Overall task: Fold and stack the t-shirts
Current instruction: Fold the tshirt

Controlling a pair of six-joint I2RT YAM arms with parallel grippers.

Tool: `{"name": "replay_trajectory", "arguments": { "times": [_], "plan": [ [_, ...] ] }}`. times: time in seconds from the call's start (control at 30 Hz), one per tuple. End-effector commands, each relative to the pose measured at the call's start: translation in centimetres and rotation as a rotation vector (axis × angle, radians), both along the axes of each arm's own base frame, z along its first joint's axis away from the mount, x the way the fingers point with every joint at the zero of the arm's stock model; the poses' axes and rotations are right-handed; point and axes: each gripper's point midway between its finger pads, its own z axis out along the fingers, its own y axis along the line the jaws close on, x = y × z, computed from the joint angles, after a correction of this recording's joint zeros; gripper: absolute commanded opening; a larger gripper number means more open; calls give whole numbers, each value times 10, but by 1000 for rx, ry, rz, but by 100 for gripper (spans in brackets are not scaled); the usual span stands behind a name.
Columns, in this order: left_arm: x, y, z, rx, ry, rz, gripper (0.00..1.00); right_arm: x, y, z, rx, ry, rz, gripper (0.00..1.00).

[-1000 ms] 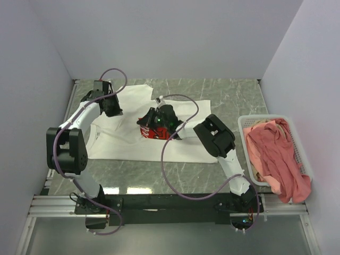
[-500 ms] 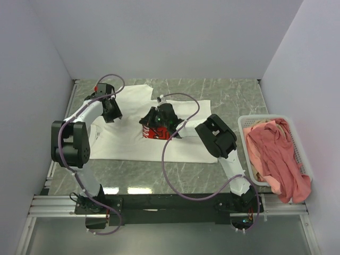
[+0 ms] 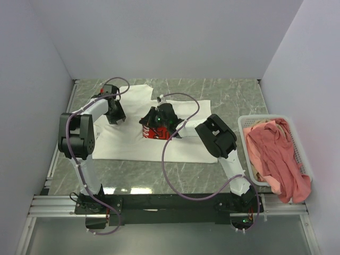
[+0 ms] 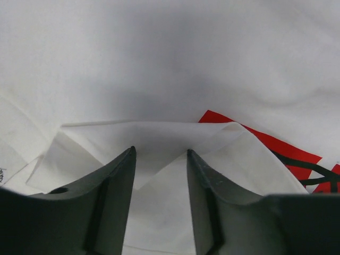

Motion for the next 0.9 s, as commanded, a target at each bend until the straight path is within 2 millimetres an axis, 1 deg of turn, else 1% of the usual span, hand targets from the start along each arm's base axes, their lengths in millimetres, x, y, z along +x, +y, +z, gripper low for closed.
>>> {"name": "replay_trajectory", "arguments": {
  "times": [0.0,0.07,0.1,0.17,0.2,0.27,0.3,0.4,0.47,0.5,0.57,0.6,0.63,0.67,0.7,0.73,0.77,0.8,0.87],
  "plan": [
    [16,-5,11,6,-51,-24,46,12,3,29,34,-68,-12,5],
    [16,-5,8,9,-49,-21,43,13,3,30,38,-69,-13,5],
    [16,-4,8,10,-46,-20,38,13,3,30,39,-70,-13,5],
    [18,-3,9,17,-48,-17,32,12,3,31,40,-71,-10,5],
    [19,-3,9,17,-49,-17,25,11,4,31,40,-71,-8,5],
    [20,-4,9,15,-52,-18,19,12,3,31,38,-71,-9,5],
    [22,-5,11,12,-58,-20,11,12,2,32,39,-72,-12,5],
    [24,-4,15,18,-63,-22,0,12,3,32,38,-74,-12,5],
    [25,-4,19,18,-67,-24,0,12,3,32,37,-75,-11,5],
    [22,-2,20,31,-58,-20,3,12,3,32,36,-75,-13,5],
    [17,3,22,52,-43,14,13,14,2,32,36,-74,-14,5],
    [10,4,18,60,-23,23,27,13,3,33,37,-75,-13,5],
    [7,8,24,65,-37,54,36,14,3,32,37,-75,-13,5],
    [3,8,23,63,-37,65,46,13,3,31,36,-74,-11,5],
    [-8,10,14,65,-13,80,48,13,3,32,37,-75,-13,5],
    [-9,8,18,52,-32,98,49,13,2,32,35,-74,-14,5],
    [-13,9,15,46,-28,108,51,13,2,31,34,-73,-14,5],
    [-20,9,9,43,-12,113,52,13,3,31,35,-72,-13,5],
    [-22,6,7,24,-18,120,53,13,3,32,38,-74,-12,5]
  ]
}}
